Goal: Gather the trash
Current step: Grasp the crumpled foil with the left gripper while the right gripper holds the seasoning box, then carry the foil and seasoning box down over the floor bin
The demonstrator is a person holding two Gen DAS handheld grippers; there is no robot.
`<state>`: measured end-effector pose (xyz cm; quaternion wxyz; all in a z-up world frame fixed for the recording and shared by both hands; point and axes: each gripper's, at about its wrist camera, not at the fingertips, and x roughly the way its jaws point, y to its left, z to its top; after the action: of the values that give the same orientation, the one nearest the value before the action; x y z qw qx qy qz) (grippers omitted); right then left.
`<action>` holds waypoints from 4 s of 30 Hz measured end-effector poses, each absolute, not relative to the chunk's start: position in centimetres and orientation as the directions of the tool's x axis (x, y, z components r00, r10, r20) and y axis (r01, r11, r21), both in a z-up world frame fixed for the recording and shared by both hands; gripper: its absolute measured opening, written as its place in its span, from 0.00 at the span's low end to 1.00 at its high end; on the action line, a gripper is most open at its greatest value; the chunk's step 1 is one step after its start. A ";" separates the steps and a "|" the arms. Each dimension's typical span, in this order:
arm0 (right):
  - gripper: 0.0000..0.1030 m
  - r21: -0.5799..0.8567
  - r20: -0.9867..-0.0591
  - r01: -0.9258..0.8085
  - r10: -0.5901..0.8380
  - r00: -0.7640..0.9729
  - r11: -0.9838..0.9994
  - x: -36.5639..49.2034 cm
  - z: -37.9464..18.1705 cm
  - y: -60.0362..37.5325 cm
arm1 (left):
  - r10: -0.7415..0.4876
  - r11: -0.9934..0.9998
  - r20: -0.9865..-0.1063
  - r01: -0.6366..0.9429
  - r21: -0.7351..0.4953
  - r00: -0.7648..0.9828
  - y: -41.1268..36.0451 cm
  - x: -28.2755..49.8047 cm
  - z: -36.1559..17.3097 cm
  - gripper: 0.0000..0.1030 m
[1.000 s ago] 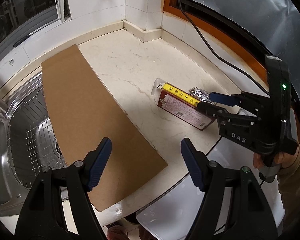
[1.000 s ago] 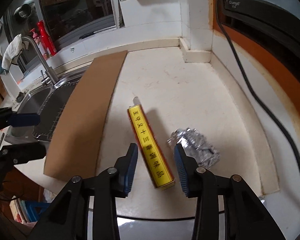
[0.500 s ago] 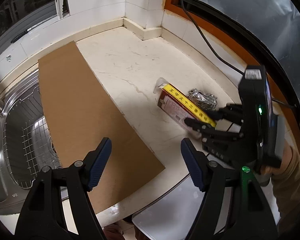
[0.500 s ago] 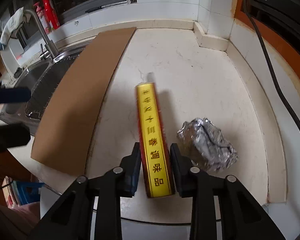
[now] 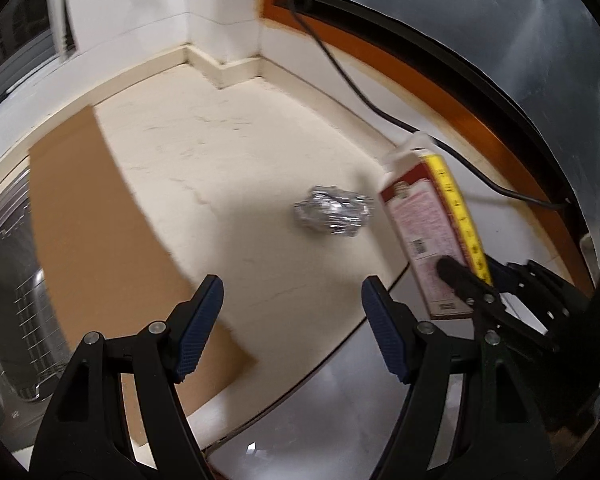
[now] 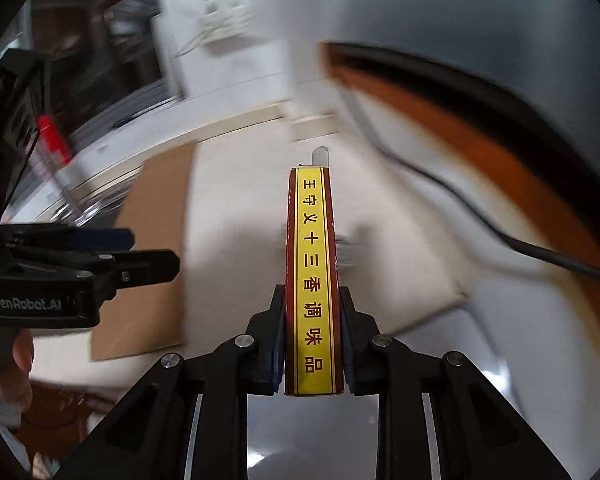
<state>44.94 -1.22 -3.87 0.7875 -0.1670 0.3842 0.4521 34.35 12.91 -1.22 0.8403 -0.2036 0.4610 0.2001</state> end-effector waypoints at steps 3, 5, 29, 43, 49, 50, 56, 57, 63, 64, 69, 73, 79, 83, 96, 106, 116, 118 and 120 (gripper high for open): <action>0.21 0.004 -0.754 -0.784 0.517 0.405 0.620 45.2 -4.0 -2.7 | 0.129 0.853 -0.855 -0.496 -0.163 0.502 11.8 36.5 -2.0 0.76; 0.21 0.006 -0.771 -0.766 0.491 0.405 0.642 45.7 -4.8 -3.3 | 0.127 0.861 -0.852 -0.483 -0.159 0.508 11.2 38.0 -2.6 0.77; 0.21 0.093 -0.809 -0.688 0.458 0.369 0.720 51.4 -9.8 -5.1 | 0.083 0.713 -0.897 -0.655 -0.251 0.434 16.4 47.4 -12.3 0.85; 0.21 0.091 -0.808 -0.694 0.461 0.368 0.714 52.1 -10.4 -3.3 | -0.003 0.735 -0.881 -0.596 -0.324 0.474 15.5 46.5 -13.0 0.62; 0.21 0.091 -0.807 -0.692 0.460 0.370 0.716 51.4 -10.5 -3.4 | 0.003 0.744 -0.867 -0.580 -0.331 0.498 15.0 45.4 -12.6 0.54; 0.21 0.095 -0.808 -0.693 0.462 0.365 0.715 51.2 -10.5 -3.5 | 0.004 0.751 -0.868 -0.575 -0.326 0.497 14.8 45.1 -12.5 0.54; 0.21 0.132 -0.814 -0.684 0.472 0.338 0.717 49.2 -10.4 -4.2 | 0.035 0.810 -0.866 -0.522 -0.267 0.498 12.8 42.8 -10.4 0.54; 0.21 0.138 -0.813 -0.682 0.475 0.336 0.718 48.7 -10.4 -4.4 | 0.036 0.823 -0.866 -0.506 -0.257 0.499 12.2 42.1 -9.9 0.54; 0.21 0.176 -0.802 -0.656 0.494 0.337 0.734 44.5 -9.4 -5.6 | 0.017 0.876 -0.855 -0.420 -0.238 0.518 10.0 36.4 -7.5 0.54; 0.21 0.187 -0.799 -0.648 0.498 0.337 0.739 43.5 -9.1 -5.8 | 0.014 0.882 -0.853 -0.408 -0.235 0.522 9.5 35.4 -7.2 0.54; 0.21 0.214 -0.786 -0.618 0.509 0.351 0.757 38.7 -7.6 -7.3 | -0.007 0.911 -0.841 -0.343 -0.228 0.541 8.9 28.8 -5.1 0.54; 0.21 0.229 -0.776 -0.593 0.512 0.367 0.772 33.5 -5.7 -8.5 | -0.028 0.933 -0.829 -0.284 -0.223 0.558 9.0 23.8 -3.6 0.54; 0.21 0.234 -0.756 -0.547 0.504 0.417 0.804 25.1 -3.5 -9.5 | -0.057 0.962 -0.816 -0.189 -0.200 0.575 6.5 14.8 -1.1 0.54; 0.21 0.238 -0.739 -0.508 0.494 0.458 0.828 19.0 -3.1 -10.3 | -0.093 0.973 -0.819 -0.121 -0.194 0.567 6.4 10.5 -1.3 0.54; 0.21 0.161 -0.798 -0.497 0.408 0.442 0.853 2.4 -8.2 -11.2 | -0.121 0.987 -0.848 -0.026 -0.157 0.516 4.8 3.4 -7.5 0.54; 0.21 0.131 -0.881 -0.542 0.348 0.320 0.830 -2.1 -18.5 -12.6 | -0.102 0.986 -0.905 -0.082 -0.148 0.414 1.9 1.3 -17.2 0.54; 0.21 0.197 -0.935 -0.531 0.321 0.150 0.824 -1.9 -33.6 -14.7 | -0.133 0.974 -0.917 -0.122 -0.191 0.376 0.4 1.7 -30.8 0.55; 0.21 0.208 -0.941 -0.520 0.314 0.124 0.829 -1.0 -36.5 -14.6 | -0.143 0.970 -0.921 -0.133 -0.203 0.362 0.5 2.1 -33.6 0.55; 0.21 0.228 -0.940 -0.508 0.323 0.106 0.831 -0.3 -39.2 -14.7 | -0.143 0.970 -0.924 -0.137 -0.203 0.355 0.7 2.7 -36.5 0.55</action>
<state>-0.30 -14.70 -39.22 0.7398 -0.0760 0.6067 0.2808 2.66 0.69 -36.53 0.8137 -0.1234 0.5680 -0.0019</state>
